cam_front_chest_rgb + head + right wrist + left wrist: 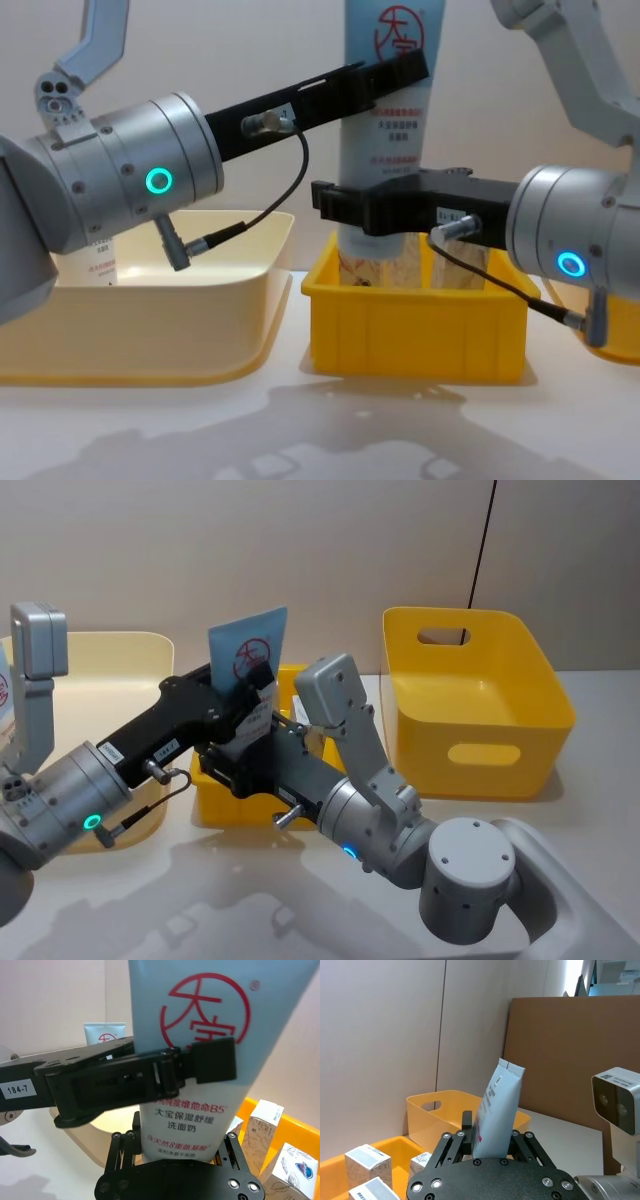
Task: Bimanual collaborative sorting of washing and personal care products
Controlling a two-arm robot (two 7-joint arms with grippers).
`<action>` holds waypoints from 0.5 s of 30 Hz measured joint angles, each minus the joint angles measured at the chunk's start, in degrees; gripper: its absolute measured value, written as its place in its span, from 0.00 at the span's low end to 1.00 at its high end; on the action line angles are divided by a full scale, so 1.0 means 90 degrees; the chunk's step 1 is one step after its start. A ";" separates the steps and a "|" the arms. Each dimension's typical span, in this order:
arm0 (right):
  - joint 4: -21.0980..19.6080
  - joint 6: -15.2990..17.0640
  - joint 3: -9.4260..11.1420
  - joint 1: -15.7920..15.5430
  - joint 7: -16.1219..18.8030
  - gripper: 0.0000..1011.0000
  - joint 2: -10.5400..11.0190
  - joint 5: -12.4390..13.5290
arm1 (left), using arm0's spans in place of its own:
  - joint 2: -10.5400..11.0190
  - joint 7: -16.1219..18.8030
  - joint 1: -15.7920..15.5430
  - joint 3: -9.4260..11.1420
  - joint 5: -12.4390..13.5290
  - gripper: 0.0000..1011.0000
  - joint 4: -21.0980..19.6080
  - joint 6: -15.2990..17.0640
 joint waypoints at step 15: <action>0.0009 -0.0002 -0.0004 0.0009 0.0000 0.60 -0.0010 -0.0011 | 0.0002 -0.0002 0.0001 -0.0007 0.0001 0.73 0.0000 0.0001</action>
